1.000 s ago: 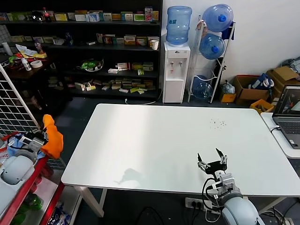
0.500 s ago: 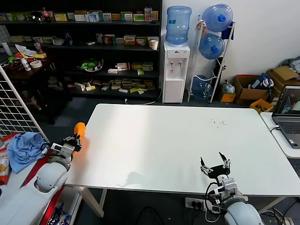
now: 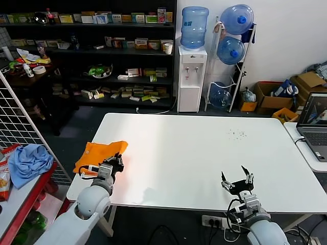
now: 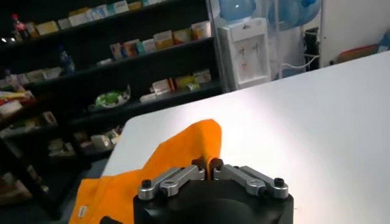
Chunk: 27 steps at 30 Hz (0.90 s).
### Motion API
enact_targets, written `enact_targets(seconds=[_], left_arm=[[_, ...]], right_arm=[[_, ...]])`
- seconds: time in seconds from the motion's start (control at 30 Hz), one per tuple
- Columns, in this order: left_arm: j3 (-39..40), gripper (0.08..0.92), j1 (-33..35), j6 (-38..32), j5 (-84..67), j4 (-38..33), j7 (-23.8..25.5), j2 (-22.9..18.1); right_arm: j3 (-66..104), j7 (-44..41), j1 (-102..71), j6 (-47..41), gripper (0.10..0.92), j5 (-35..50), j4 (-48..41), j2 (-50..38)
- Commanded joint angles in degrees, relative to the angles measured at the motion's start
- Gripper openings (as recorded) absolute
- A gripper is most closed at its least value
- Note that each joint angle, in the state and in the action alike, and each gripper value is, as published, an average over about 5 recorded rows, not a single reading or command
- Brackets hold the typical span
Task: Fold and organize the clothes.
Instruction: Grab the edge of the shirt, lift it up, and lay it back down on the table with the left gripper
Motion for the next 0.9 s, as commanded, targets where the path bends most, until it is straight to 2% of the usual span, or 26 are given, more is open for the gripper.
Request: enact_targets(seconds=[0.03, 0.3, 0.4, 0.57, 0.7, 0.8, 0.9], left_arm=[[6.1, 0.123, -1.0, -0.6, 0.1, 3.9, -3.6, -19.8], [9.5, 0.123, -1.7, -4.5, 4.2, 11.0, -4.4, -32.9], [10.2, 0.123, -2.5, -5.9, 5.6, 14.1, -4.2, -36.0], [10.2, 0.123, -4.0, -9.8, 6.8, 20.0, -4.0, -36.6], [9.9, 0.123, -5.2, -17.2, 4.8, 23.5, -2.0, -36.6], [10.2, 0.140, -4.9, -23.5, 2.8, 23.4, 1.1, -36.6], [11.3, 0.208, -4.2, -28.5, 1.1, 20.8, 4.5, -36.6]], right_arm=[[1.5, -0.2, -1.5, 0.6, 0.823, -0.4, -0.1, -0.7], [3.4, 0.0, -3.4, 0.7, 0.823, 0.8, 0.1, -1.5], [4.2, 0.2, -3.9, 0.7, 0.823, 1.0, -0.1, -1.8], [5.7, 0.5, -4.8, 0.9, 0.823, 1.0, -0.8, -2.4], [6.7, 0.6, -5.1, 0.5, 0.823, 2.2, -0.9, -3.0], [7.1, 0.3, -5.0, 0.1, 0.823, 3.2, -0.6, -3.1], [6.9, -0.4, -4.4, -0.3, 0.823, 3.7, -0.4, -2.9]])
